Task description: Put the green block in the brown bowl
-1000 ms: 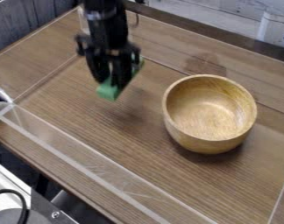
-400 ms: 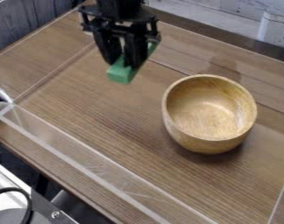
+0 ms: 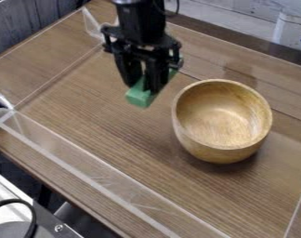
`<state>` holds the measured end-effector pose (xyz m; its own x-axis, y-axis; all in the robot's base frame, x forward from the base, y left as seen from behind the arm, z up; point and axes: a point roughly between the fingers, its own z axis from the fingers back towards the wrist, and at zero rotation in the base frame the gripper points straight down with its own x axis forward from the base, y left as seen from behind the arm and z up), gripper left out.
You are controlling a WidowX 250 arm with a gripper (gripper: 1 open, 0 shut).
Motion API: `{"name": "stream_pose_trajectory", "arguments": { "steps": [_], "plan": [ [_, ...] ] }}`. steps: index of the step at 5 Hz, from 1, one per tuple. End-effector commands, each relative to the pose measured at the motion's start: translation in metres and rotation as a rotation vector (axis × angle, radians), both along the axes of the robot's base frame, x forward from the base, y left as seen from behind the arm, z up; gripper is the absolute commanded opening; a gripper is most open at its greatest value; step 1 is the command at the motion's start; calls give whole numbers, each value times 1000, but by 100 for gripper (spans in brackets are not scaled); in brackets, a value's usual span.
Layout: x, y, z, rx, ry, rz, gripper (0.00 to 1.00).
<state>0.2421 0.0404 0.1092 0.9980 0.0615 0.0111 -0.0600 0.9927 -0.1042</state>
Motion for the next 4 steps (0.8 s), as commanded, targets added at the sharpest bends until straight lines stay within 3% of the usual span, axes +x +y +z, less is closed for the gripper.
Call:
{"name": "stream_pose_trajectory", "arguments": {
  "steps": [1,2,4],
  "plan": [
    [16,18,13,20,-71,13,0],
    [20,31,10,24,-78,37,0],
    [1,-3,15,-3,-74,-12,0]
  ]
}}
